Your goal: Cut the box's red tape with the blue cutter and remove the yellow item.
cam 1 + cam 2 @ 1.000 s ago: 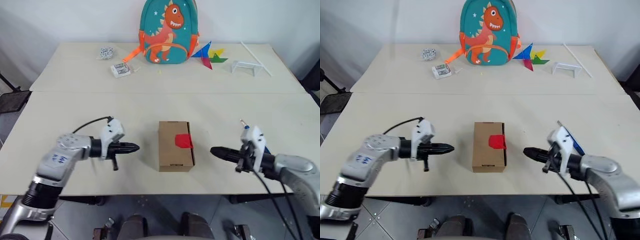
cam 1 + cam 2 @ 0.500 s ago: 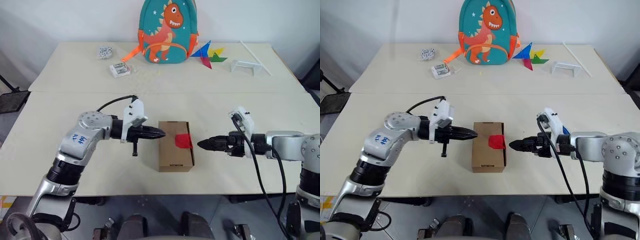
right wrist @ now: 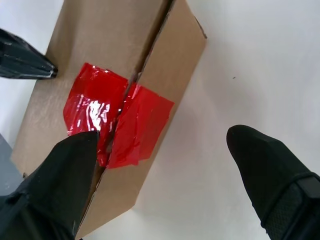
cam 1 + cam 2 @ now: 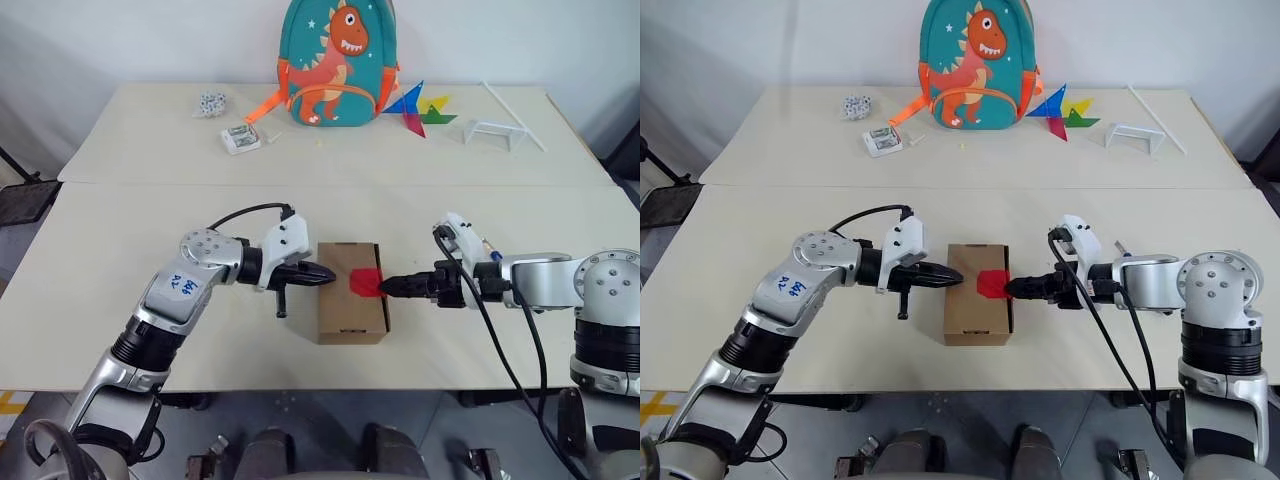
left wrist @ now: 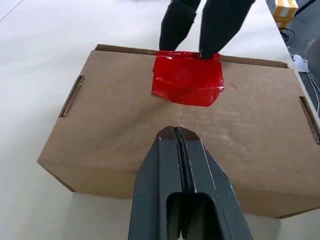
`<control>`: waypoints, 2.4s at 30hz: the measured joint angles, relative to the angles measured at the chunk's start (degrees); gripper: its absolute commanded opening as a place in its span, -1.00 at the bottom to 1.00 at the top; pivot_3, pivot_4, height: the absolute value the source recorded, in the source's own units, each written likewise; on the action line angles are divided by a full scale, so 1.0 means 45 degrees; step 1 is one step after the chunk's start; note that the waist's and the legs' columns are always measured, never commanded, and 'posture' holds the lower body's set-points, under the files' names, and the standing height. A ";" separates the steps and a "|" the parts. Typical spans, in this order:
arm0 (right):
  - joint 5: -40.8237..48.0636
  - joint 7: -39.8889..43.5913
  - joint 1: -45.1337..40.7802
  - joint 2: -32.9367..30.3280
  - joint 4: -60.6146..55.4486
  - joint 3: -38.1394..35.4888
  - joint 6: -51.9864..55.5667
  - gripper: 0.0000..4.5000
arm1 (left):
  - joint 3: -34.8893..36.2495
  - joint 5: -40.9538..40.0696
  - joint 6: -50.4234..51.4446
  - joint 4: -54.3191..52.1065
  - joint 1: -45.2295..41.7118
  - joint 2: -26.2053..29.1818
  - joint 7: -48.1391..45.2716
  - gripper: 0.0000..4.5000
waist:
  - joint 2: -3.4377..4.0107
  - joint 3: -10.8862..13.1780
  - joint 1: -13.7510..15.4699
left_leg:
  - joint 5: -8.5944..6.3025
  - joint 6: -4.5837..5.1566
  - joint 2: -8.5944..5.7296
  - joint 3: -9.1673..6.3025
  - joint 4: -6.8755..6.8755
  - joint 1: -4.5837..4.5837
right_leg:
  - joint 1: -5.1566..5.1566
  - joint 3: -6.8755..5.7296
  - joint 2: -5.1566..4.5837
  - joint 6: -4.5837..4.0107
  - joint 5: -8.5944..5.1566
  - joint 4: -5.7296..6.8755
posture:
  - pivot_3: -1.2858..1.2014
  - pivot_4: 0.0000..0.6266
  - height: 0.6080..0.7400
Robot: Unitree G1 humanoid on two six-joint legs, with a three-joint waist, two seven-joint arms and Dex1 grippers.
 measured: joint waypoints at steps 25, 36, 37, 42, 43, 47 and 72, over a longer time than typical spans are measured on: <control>-0.1389 0.1244 -0.0178 -0.0943 -0.0294 0.0592 -0.0001 0.93 | -0.0043 0.0126 -0.0135 -0.0105 0.0137 -0.0130 0.0004 -1.00 | 0.0000 0.0000 0.0039 | 0.0000 0.0000 0.0000 0.0001 0.0003 -0.0001 | 0.0002 0.0002 0.0000 0.0000 0.0000 -0.0006 | 0.03 -0.52 1.00; -0.2023 0.0774 -0.0823 -0.0401 -0.0448 0.1515 -0.0007 0.93 | -0.0319 0.0321 -0.0173 -0.0018 -0.0099 -0.0189 -0.0107 -1.00 | -0.0010 -0.0008 -0.0005 | 0.0000 0.0001 0.0000 0.0005 0.0008 0.0011 | 0.0008 0.0007 0.0000 0.0000 0.0000 -0.0002 | 0.03 -0.52 1.00; -0.2034 0.0734 -0.0835 -0.0381 -0.0480 0.1593 -0.0022 0.93 | -0.0325 0.0369 -0.0171 0.0009 -0.0115 -0.0271 -0.0102 -1.00 | -0.0011 -0.0008 -0.0007 | 0.0001 0.0001 0.0000 0.0006 0.0008 0.0012 | 0.0010 0.0008 0.0000 0.0000 0.0000 -0.0002 | 0.03 -0.52 1.00; -0.2239 0.0660 -0.0865 -0.0420 -0.0912 0.1924 -0.0132 0.93 | -0.0520 0.0537 -0.0128 0.0006 -0.0198 -0.0479 0.0060 -1.00 | -0.0012 -0.0015 -0.0039 | 0.0001 0.0001 0.0002 0.0006 0.0006 0.0019 | 0.0010 0.0009 0.0001 0.0000 0.0000 0.0005 | 0.03 -0.52 1.00; -0.2274 0.0670 -0.0860 -0.0469 -0.0984 0.1935 -0.0146 0.93 | -0.0544 0.0551 -0.0104 0.0002 -0.0201 -0.0484 0.0106 -1.00 | -0.0012 -0.0015 -0.0035 | 0.0001 0.0001 0.0002 0.0006 0.0007 0.0018 | 0.0010 0.0010 0.0000 0.0000 0.0000 0.0005 | 0.03 -0.52 1.00; -0.2521 0.1007 -0.0813 -0.0993 -0.1271 0.2124 -0.0214 0.93 | -0.0734 0.0589 0.0130 -0.0127 -0.0258 -0.0454 0.0145 -1.00 | -0.0015 -0.0028 0.0002 | 0.0000 0.0001 0.0002 0.0005 0.0008 0.0022 | 0.0021 0.0011 0.0000 0.0000 0.0000 0.0000 | 0.03 -0.52 1.00; -0.4564 0.5054 -0.0879 -0.2109 0.1833 0.0851 -0.0092 0.93 | -0.0772 0.0590 0.0752 -0.0597 -0.0252 -0.0235 0.0223 -1.00 | -0.0024 -0.0051 0.0019 | 0.0001 0.0008 0.0001 0.0012 0.0009 0.0020 | 0.0033 0.0011 0.0000 -0.0001 0.0000 -0.0028 | 0.03 -0.52 1.00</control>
